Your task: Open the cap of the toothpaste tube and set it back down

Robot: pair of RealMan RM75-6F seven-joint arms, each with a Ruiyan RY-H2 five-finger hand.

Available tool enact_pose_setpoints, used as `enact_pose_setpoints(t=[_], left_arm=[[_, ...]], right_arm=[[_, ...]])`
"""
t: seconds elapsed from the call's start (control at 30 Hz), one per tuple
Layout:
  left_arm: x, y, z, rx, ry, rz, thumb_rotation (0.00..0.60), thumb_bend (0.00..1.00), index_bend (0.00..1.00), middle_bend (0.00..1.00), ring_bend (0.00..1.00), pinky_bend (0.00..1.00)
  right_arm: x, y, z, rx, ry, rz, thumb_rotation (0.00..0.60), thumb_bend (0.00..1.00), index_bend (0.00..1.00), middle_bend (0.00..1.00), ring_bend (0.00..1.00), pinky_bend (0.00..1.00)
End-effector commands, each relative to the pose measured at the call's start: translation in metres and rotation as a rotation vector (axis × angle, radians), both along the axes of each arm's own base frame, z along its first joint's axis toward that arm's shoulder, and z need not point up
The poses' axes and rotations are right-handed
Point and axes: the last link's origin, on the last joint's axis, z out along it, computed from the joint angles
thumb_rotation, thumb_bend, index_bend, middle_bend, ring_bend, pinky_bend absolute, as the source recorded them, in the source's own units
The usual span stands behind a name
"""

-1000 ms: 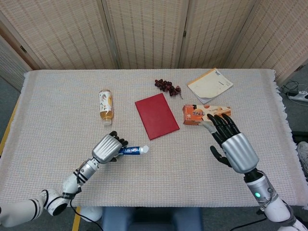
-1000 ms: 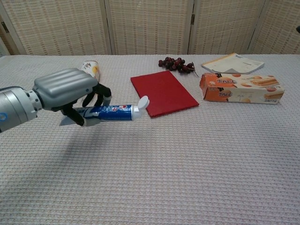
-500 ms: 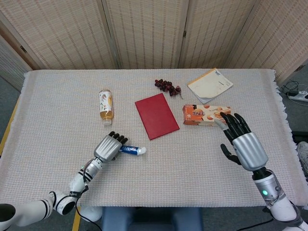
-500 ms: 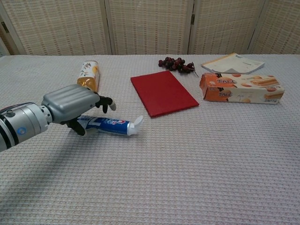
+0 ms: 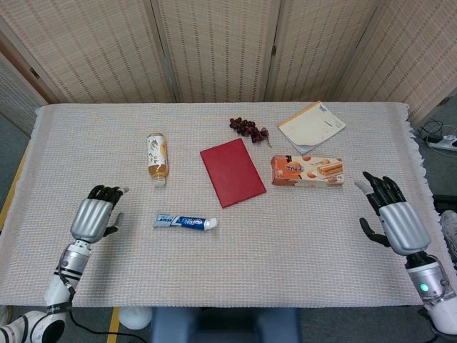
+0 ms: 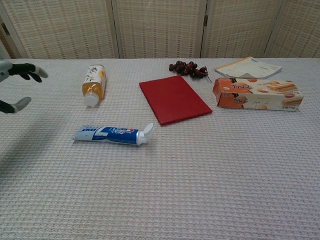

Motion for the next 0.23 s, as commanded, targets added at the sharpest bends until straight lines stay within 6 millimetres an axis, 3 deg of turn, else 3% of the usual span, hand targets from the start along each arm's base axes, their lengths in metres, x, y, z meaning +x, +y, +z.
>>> enact_pose_setpoints(t=[0.03,0.23], left_arm=[[-0.027,-0.027,0.039,0.112,-0.065,0.091,0.6,0.53,0.23,0.26,0.24,0.19],[-0.051,-0.07,0.073,0.209,-0.087,0.14,0.6,0.53,0.24,0.26,0.24,0.18]], right_arm=[[-0.018,0.01,0.004,-0.007,-0.003,-0.05,0.6,0.51,0.0,0.06,0.08,0.0],[-0.027,0.024,0.006,-0.018,-0.033,-0.069,0.6,0.51,0.0,0.08,0.08,0.0]])
